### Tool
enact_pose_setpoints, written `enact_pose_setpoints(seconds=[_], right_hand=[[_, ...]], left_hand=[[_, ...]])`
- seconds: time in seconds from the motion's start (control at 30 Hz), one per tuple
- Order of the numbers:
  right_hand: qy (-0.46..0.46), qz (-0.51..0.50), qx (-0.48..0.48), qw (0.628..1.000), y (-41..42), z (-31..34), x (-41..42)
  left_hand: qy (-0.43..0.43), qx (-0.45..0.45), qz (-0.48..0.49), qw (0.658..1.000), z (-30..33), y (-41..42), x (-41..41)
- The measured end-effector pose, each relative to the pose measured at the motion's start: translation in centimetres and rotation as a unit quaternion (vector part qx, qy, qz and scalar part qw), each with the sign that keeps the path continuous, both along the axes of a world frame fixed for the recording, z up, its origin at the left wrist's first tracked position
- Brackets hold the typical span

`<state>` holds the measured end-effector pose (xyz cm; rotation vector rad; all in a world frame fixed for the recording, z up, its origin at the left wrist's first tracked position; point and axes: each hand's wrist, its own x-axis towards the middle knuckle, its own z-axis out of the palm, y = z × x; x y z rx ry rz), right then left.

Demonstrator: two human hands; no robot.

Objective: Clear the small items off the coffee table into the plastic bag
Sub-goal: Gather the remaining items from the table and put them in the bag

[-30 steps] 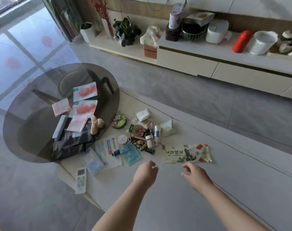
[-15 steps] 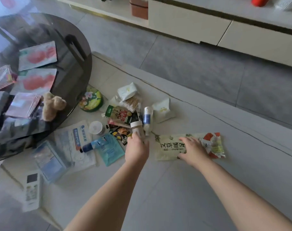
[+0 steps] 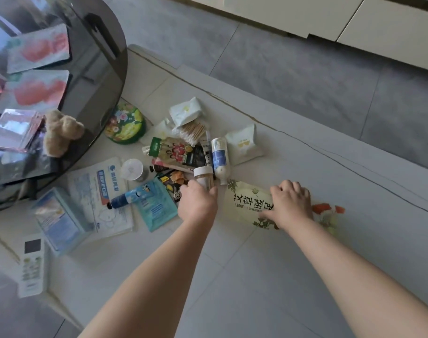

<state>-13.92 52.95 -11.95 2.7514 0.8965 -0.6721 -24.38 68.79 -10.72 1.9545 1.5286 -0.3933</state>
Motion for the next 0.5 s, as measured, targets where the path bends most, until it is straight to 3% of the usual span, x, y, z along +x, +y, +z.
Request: enact_pose_setpoints(seconds=[0.1, 0.27, 0.5], right_hand=[[0.073, -0.055, 0.044, 0.995, -0.2, 1.3, -0.8], [0.21, -0.138, 0.098, 0.963, -0.9, 5.7, -2.7], [0.377, -0.224, 0.223, 0.871, -0.8, 16.2, -7.3]], left_hand=[[-0.014, -0.04, 0.023, 0.999, 0.9, -0.9, -1.7], [-0.118, -0.127, 0.1, 0.98, 4.1, -2.5, -5.6], [-0.173, -0.166, 0.208, 0.948, 12.2, -4.0, -12.6]])
